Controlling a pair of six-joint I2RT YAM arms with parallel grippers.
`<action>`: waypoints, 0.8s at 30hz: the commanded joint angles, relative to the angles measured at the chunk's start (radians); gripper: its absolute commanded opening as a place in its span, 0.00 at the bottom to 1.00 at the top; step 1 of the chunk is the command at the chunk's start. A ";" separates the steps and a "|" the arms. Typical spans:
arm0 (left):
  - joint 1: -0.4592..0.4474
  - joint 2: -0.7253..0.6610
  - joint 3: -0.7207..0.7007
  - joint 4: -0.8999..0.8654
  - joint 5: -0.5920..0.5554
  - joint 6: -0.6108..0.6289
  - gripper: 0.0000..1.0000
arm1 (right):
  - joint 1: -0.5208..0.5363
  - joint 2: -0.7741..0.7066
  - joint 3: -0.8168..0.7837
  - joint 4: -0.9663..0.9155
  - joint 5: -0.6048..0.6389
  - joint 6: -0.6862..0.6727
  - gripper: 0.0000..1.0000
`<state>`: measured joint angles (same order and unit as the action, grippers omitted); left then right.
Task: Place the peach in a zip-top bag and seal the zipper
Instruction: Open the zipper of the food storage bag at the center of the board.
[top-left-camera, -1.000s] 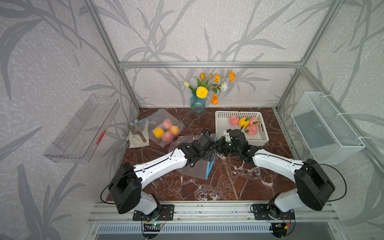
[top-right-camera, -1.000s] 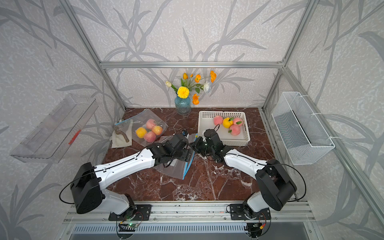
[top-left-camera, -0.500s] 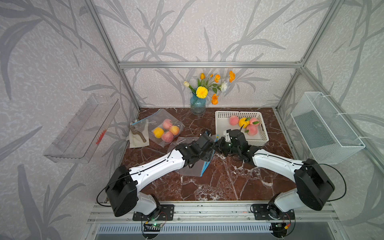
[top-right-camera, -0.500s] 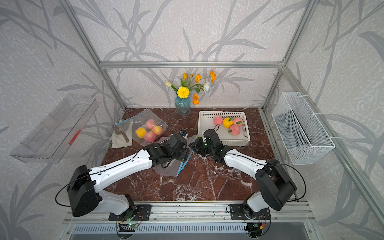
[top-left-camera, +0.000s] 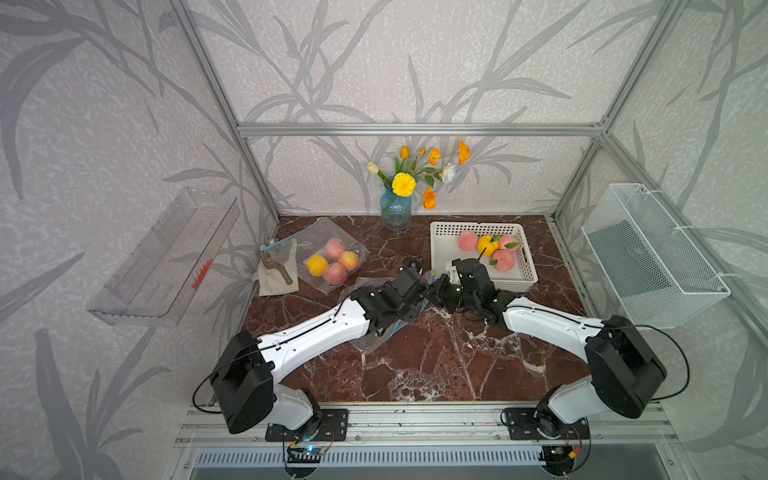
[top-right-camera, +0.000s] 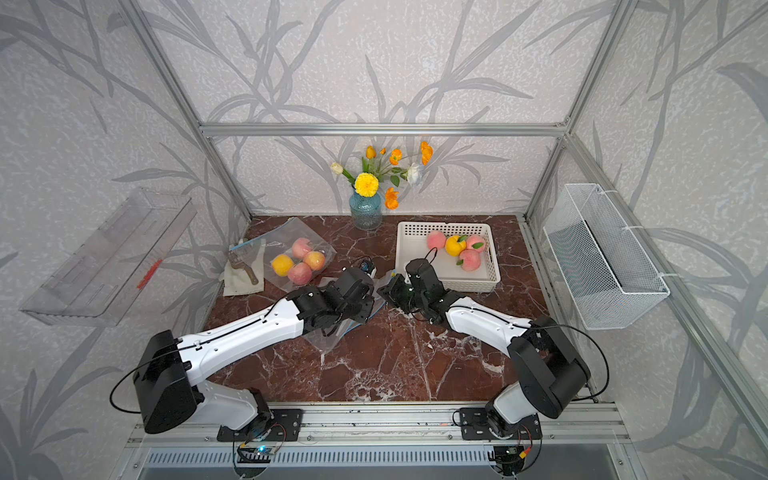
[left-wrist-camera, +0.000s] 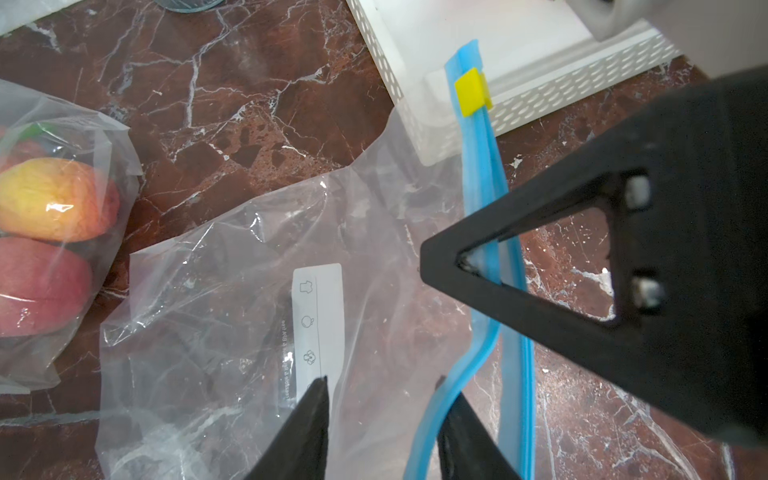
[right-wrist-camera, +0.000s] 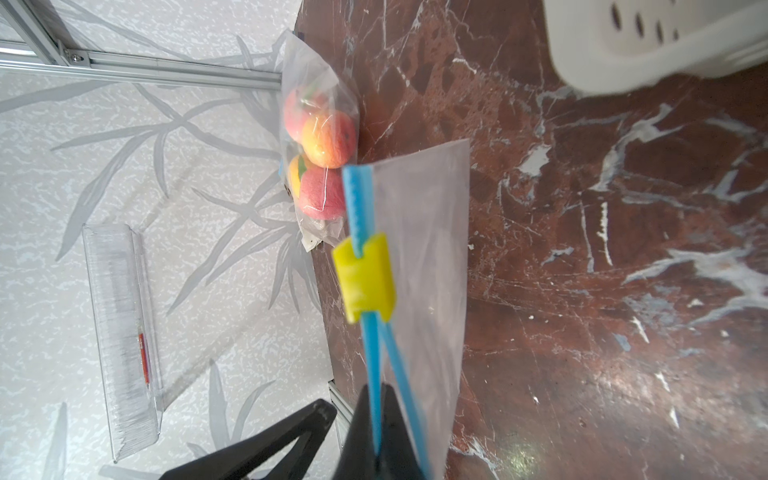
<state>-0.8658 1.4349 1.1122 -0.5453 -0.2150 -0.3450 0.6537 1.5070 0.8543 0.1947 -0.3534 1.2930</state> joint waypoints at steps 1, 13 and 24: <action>-0.001 0.012 0.039 -0.007 0.054 0.036 0.34 | 0.004 0.012 0.041 -0.030 -0.013 -0.028 0.00; -0.001 0.065 0.086 -0.043 0.081 0.067 0.00 | 0.003 0.001 0.083 -0.073 -0.026 -0.077 0.27; 0.000 0.068 0.068 0.016 0.041 0.010 0.00 | 0.000 -0.135 0.024 -0.285 0.194 -0.231 0.51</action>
<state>-0.8650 1.5059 1.1648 -0.5564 -0.1516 -0.3126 0.6468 1.3769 0.9039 -0.0181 -0.2367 1.1091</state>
